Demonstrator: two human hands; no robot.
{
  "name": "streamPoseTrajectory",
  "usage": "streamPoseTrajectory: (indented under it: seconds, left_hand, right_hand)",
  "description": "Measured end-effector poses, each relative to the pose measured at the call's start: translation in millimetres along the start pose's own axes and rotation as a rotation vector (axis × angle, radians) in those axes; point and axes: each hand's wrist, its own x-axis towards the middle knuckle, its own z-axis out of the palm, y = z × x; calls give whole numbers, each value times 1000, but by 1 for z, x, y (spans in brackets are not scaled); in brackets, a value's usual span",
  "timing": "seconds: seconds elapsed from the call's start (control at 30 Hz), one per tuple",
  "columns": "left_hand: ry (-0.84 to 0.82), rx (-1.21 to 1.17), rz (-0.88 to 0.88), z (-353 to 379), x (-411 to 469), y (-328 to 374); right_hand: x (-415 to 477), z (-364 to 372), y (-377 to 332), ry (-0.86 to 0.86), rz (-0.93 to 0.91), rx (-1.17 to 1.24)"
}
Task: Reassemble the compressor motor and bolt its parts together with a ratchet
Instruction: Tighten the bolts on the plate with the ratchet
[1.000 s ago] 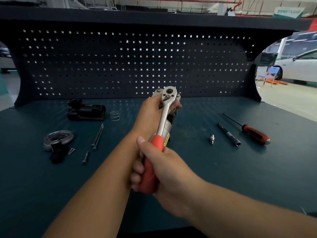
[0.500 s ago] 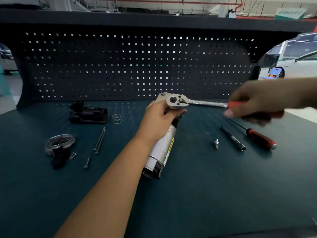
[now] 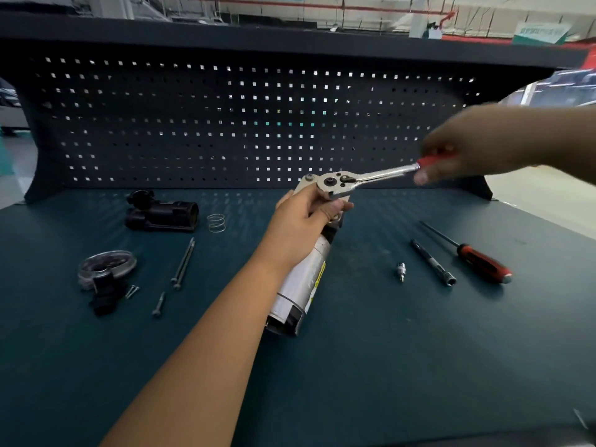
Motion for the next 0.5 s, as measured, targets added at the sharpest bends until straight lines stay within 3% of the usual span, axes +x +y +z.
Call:
streamPoseTrajectory:
  seconds: [0.3,0.5]
  left_hand:
    - [27,-39,-1,-6,2,-8]
    - [119,-11,-47,2,6,-8]
  right_hand:
    - [-62,54,-94,-141,269,1063]
    - [-60,67,-173,-52,418,1523]
